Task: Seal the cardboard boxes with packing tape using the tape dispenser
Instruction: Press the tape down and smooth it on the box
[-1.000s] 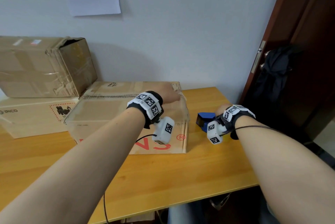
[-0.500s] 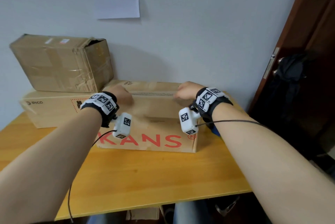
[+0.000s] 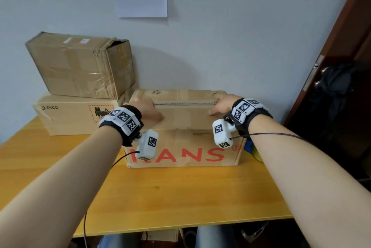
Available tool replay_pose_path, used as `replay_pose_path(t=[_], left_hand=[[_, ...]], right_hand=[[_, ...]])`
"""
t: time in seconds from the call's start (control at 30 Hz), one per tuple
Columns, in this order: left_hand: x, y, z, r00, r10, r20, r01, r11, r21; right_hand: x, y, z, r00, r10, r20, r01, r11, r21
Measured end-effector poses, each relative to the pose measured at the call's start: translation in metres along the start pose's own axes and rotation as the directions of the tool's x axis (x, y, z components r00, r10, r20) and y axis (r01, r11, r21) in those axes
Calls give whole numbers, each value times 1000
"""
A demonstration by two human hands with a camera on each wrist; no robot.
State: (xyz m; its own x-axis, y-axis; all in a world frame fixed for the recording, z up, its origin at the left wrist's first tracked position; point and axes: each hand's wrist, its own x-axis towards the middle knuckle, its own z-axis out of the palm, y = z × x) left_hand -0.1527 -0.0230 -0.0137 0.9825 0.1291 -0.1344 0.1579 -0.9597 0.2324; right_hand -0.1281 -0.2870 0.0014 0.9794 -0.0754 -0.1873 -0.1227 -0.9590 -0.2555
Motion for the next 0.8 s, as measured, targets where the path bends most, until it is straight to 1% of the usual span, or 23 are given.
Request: replay_pose_path(t=[0.1, 0.2, 0.27, 0.3, 0.37, 0.43, 0.47, 0.53, 0.6, 0.7, 0.8], left_hand=[[-2, 9, 5, 1000, 18, 21, -19, 999, 41], [-5, 18, 8, 997, 49, 59, -53, 997, 60], [-6, 20, 7, 994, 85, 71, -87, 995, 37], [-6, 20, 5, 992, 100, 83, -102, 994, 27], [-3, 17, 2, 985, 130, 115, -136, 990, 46], [1, 13, 1, 973, 176, 147, -187, 980, 71], [2, 12, 0, 961, 212, 176, -223, 974, 44], [4, 10, 0, 929, 282, 240, -283, 959, -33], [6, 7, 1, 912, 317, 260, -309, 948, -75], [8, 7, 3, 910, 331, 251, -320, 944, -87], [8, 9, 3, 908, 331, 257, -321, 944, -80]], right_hand=[[5, 0, 0, 999, 32, 8, -32, 999, -33], [3, -10, 0, 999, 25, -45, -30, 993, -110], [-3, -21, 3, 994, -55, -97, 45, 994, -103], [-8, -27, 6, 989, -117, -89, 114, 993, -39], [-16, -43, 14, 969, -244, -30, 246, 962, 115], [-20, -57, 22, 950, -311, 33, 303, 942, 140], [-21, -62, 25, 944, -324, 64, 315, 941, 124], [-22, -73, 28, 941, -315, 125, 301, 946, 118], [-24, -82, 31, 940, -296, 166, 275, 951, 138], [-20, -95, 40, 937, -279, 209, 254, 958, 136], [-7, -104, 50, 936, -271, 225, 249, 961, 122]])
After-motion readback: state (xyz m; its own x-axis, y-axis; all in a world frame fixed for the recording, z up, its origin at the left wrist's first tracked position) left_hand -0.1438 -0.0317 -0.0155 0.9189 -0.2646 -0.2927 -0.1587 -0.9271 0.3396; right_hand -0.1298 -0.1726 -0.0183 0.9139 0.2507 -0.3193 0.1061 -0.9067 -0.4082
